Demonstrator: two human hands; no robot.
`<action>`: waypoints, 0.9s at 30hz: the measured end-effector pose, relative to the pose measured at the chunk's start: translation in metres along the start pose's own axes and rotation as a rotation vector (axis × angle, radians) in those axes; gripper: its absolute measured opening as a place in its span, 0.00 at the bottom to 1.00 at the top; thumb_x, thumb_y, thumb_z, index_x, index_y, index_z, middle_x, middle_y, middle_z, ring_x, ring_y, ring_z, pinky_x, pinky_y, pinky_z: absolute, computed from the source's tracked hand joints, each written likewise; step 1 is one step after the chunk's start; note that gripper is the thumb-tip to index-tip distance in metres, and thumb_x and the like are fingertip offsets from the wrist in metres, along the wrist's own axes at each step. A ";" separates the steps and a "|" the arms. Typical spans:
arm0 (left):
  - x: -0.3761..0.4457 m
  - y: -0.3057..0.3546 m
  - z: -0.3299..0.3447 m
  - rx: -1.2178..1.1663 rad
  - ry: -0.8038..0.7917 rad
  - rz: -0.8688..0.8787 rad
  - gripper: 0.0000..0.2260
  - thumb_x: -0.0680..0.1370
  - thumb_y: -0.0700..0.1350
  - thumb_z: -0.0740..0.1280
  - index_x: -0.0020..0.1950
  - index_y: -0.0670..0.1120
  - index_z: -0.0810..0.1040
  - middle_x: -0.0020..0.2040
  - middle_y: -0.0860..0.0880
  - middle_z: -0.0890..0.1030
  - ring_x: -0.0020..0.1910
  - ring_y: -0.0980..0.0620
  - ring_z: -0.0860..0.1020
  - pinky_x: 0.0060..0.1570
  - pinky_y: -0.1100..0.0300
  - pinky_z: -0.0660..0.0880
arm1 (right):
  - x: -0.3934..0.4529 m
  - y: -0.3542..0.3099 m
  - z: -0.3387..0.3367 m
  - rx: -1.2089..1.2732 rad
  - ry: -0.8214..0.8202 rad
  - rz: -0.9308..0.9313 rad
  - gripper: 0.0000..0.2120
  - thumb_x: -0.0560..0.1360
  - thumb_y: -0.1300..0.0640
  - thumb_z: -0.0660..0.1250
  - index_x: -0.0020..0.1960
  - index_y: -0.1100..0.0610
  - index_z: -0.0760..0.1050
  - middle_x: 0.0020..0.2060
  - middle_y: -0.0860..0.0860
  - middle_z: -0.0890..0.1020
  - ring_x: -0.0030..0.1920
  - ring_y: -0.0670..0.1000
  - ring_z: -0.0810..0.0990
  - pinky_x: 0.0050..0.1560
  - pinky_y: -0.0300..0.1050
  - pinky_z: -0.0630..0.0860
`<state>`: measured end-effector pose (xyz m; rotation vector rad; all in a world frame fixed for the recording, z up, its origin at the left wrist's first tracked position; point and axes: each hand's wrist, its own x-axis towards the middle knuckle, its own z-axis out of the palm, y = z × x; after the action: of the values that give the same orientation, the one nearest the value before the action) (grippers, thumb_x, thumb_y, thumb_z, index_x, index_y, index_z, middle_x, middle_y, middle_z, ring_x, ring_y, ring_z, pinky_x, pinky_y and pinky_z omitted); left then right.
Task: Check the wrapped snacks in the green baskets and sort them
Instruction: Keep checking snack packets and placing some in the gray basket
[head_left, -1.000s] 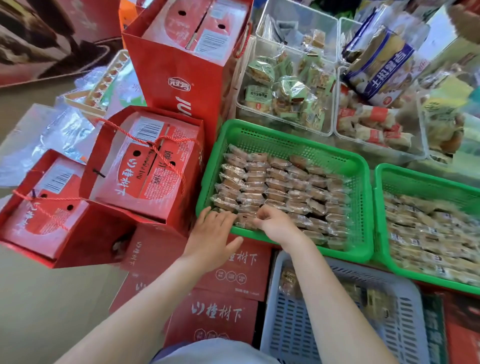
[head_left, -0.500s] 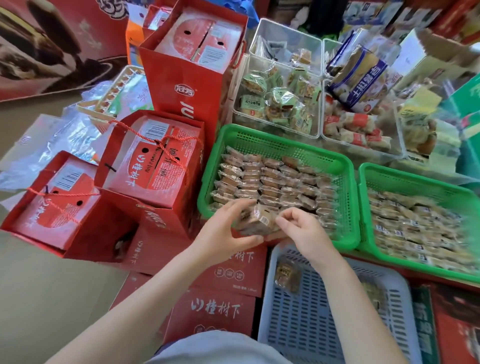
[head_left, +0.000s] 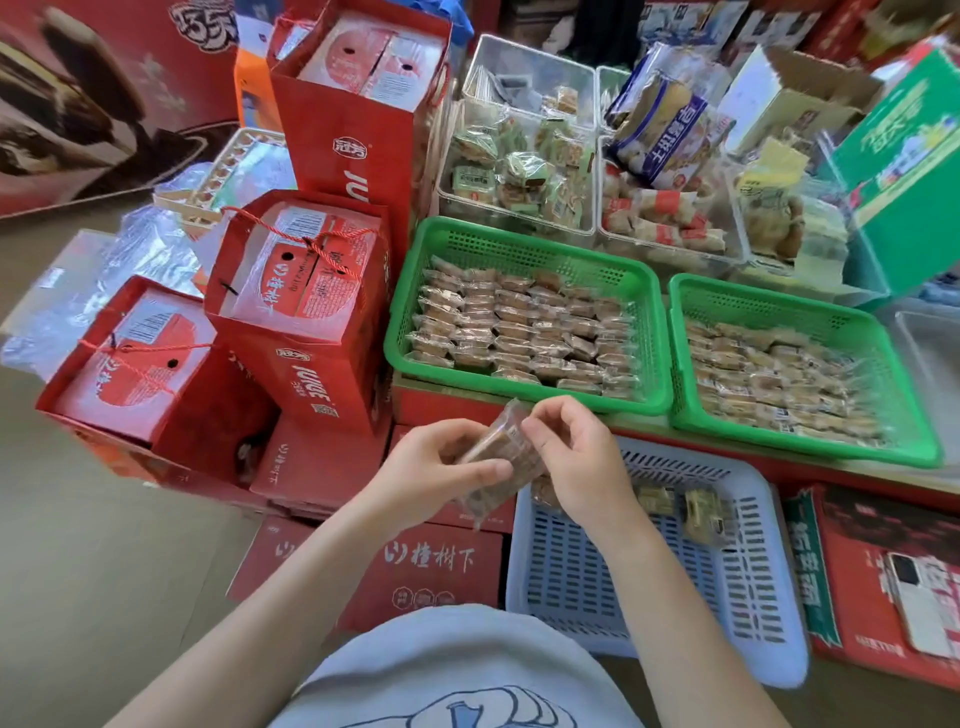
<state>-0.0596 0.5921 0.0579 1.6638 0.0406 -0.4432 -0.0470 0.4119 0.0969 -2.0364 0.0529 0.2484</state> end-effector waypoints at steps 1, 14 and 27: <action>-0.005 0.001 0.000 -0.041 0.026 -0.022 0.13 0.71 0.50 0.79 0.53 0.51 0.84 0.46 0.50 0.87 0.45 0.47 0.86 0.46 0.50 0.83 | -0.004 0.001 -0.001 0.004 0.016 0.021 0.06 0.82 0.56 0.64 0.46 0.55 0.74 0.40 0.53 0.78 0.40 0.50 0.77 0.41 0.46 0.75; -0.050 0.018 0.015 -0.694 -0.008 -0.141 0.17 0.76 0.46 0.68 0.64 0.44 0.79 0.54 0.40 0.85 0.45 0.48 0.84 0.40 0.59 0.84 | -0.045 0.009 0.001 0.403 0.081 0.238 0.16 0.84 0.46 0.57 0.50 0.58 0.73 0.35 0.51 0.76 0.31 0.47 0.73 0.29 0.40 0.69; -0.063 0.018 0.023 -0.704 -0.003 -0.173 0.11 0.80 0.40 0.66 0.60 0.41 0.83 0.57 0.38 0.83 0.50 0.45 0.81 0.39 0.57 0.83 | -0.058 0.028 0.003 0.486 0.147 0.151 0.14 0.84 0.49 0.58 0.48 0.59 0.72 0.35 0.54 0.77 0.29 0.50 0.72 0.26 0.41 0.66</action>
<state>-0.1186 0.5819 0.0926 0.9688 0.3062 -0.4905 -0.1086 0.3976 0.0823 -1.5636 0.3286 0.1596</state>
